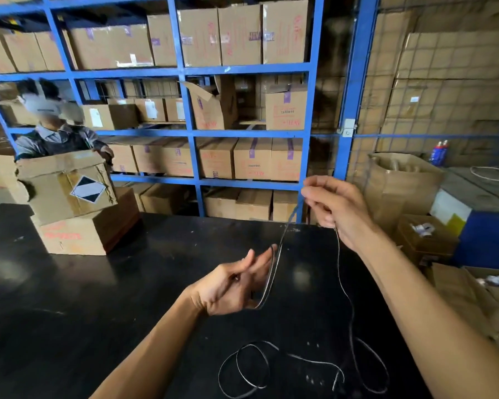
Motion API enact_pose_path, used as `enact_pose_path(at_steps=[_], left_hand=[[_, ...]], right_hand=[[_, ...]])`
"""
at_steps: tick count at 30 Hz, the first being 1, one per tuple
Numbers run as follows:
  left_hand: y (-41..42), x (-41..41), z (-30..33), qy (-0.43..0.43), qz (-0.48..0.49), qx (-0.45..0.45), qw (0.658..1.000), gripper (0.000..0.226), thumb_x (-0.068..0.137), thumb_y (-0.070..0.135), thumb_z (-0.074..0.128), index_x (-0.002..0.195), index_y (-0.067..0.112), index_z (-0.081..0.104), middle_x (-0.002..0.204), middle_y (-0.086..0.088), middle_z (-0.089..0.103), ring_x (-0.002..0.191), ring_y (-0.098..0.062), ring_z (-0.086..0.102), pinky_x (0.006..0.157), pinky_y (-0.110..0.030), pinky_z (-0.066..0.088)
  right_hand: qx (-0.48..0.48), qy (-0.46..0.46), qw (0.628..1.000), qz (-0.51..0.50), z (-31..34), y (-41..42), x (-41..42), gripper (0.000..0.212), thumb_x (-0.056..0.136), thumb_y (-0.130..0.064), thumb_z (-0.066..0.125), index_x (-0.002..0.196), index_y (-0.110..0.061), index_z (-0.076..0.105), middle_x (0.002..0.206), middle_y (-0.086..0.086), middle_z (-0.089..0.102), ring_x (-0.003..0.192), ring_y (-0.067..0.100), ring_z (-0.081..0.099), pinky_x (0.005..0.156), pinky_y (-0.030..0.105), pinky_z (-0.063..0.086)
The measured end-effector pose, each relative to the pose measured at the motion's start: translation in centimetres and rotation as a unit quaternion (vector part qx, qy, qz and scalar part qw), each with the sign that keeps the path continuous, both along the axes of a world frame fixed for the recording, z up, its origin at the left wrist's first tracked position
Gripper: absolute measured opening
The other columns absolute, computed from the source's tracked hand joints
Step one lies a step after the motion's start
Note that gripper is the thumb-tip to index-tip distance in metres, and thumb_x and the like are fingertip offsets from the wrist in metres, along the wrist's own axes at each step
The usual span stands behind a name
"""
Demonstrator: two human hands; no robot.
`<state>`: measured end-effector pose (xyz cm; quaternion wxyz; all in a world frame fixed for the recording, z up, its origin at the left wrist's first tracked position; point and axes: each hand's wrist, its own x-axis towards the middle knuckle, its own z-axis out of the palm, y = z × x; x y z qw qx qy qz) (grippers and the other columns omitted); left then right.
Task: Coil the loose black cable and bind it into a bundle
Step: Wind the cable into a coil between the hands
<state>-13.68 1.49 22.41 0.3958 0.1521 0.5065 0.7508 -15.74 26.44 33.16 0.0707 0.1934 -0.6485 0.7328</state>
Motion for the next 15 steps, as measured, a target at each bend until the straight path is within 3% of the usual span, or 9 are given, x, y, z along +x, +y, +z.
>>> enact_pose_path(at_steps=[2, 4, 6, 7, 9, 11, 13, 15], left_hand=[[1.2, 1.5, 0.2, 0.01, -0.04, -0.008, 0.999, 0.053, 0.102, 0.056, 0.037, 0.154, 0.044, 0.031, 0.166, 0.014, 0.021, 0.127, -0.006, 0.045, 0.097, -0.03, 0.035], [1.6, 2.5, 0.5, 0.036, -0.069, 0.0, 0.997, 0.055, 0.102, 0.056, 0.034, 0.155, 0.046, 0.025, 0.165, 0.013, 0.025, 0.146, -0.02, 0.03, 0.104, -0.039, 0.032], [1.6, 3.1, 1.0, 0.067, -0.099, 0.048, 0.992, 0.057, 0.102, 0.056, 0.032, 0.156, 0.045, 0.021, 0.166, 0.008, 0.024, 0.154, -0.031, 0.008, 0.113, -0.054, 0.019], [1.6, 3.3, 1.5, 0.085, -0.106, 0.08, 0.987, 0.057, 0.102, 0.056, 0.031, 0.157, 0.043, 0.02, 0.167, 0.005, 0.023, 0.154, -0.032, 0.008, 0.116, -0.06, 0.012], [1.4, 3.4, 2.7, 0.109, -0.115, 0.141, 0.977, 0.057, 0.103, 0.054, 0.028, 0.157, 0.041, 0.018, 0.168, -0.001, 0.018, 0.154, -0.038, 0.002, 0.116, -0.068, -0.001], [1.0, 2.7, 4.4, 0.116, -0.112, 0.2, 0.966, 0.057, 0.103, 0.053, 0.026, 0.158, 0.04, 0.015, 0.169, -0.008, 0.009, 0.151, -0.045, -0.014, 0.112, -0.072, -0.012], [0.1, 1.6, 6.3, 0.117, -0.082, 0.238, 0.961, 0.057, 0.103, 0.051, 0.028, 0.158, 0.04, 0.016, 0.169, -0.011, 0.006, 0.151, -0.046, -0.009, 0.112, -0.074, -0.011], [-1.1, 0.1, 7.8, 0.119, -0.016, 0.235, 0.965, 0.057, 0.101, 0.051, 0.03, 0.157, 0.041, 0.022, 0.168, -0.011, 0.013, 0.151, -0.044, 0.006, 0.114, -0.073, -0.001]], right_hand=[[0.035, 0.007, 0.999, -0.016, 0.5, -0.5, -0.9, 0.011, 0.082, -0.024, 0.075, 0.092, -0.026, 0.079, 0.078, 0.002, 0.074, 0.039, 0.002, 0.044, 0.034, 0.014, 0.033], [0.09, 0.015, 0.994, -0.061, -0.1, -1.3, -1.6, 0.014, 0.087, -0.02, 0.07, 0.089, -0.03, 0.078, 0.082, -0.001, 0.078, 0.044, -0.003, 0.055, 0.039, 0.007, 0.037], [0.144, -0.001, 0.984, -0.107, -1.8, -2.2, -2.0, 0.019, 0.092, -0.021, 0.068, 0.088, -0.037, 0.077, 0.084, -0.012, 0.078, 0.052, -0.01, 0.06, 0.042, 0.006, 0.041], [0.165, -0.023, 0.979, -0.115, -2.9, -2.7, -2.0, 0.017, 0.092, -0.025, 0.069, 0.089, -0.04, 0.076, 0.086, -0.016, 0.077, 0.055, -0.01, 0.062, 0.045, 0.008, 0.043], [0.168, -0.082, 0.979, -0.086, -5.6, -3.7, -1.5, 0.008, 0.085, -0.041, 0.069, 0.089, -0.042, 0.076, 0.083, -0.015, 0.077, 0.061, 0.002, 0.066, 0.052, 0.017, 0.048], [0.164, -0.127, 0.977, -0.057, -8.8, -4.7, -0.7, 0.014, 0.084, -0.048, 0.065, 0.087, -0.04, 0.077, 0.071, -0.009, 0.075, 0.053, 0.009, 0.064, 0.053, 0.023, 0.047], [0.153, -0.14, 0.978, -0.021, -11.7, -5.5, 0.5, 0.015, 0.096, -0.038, 0.063, 0.092, -0.037, 0.078, 0.061, -0.006, 0.068, 0.044, 0.009, 0.049, 0.044, 0.022, 0.035], [0.152, -0.122, 0.98, 0.028, -13.7, -6.0, 1.9, 0.019, 0.099, -0.038, 0.062, 0.098, -0.029, 0.079, 0.063, -0.004, 0.063, 0.045, 0.009, 0.043, 0.04, 0.021, 0.029]])
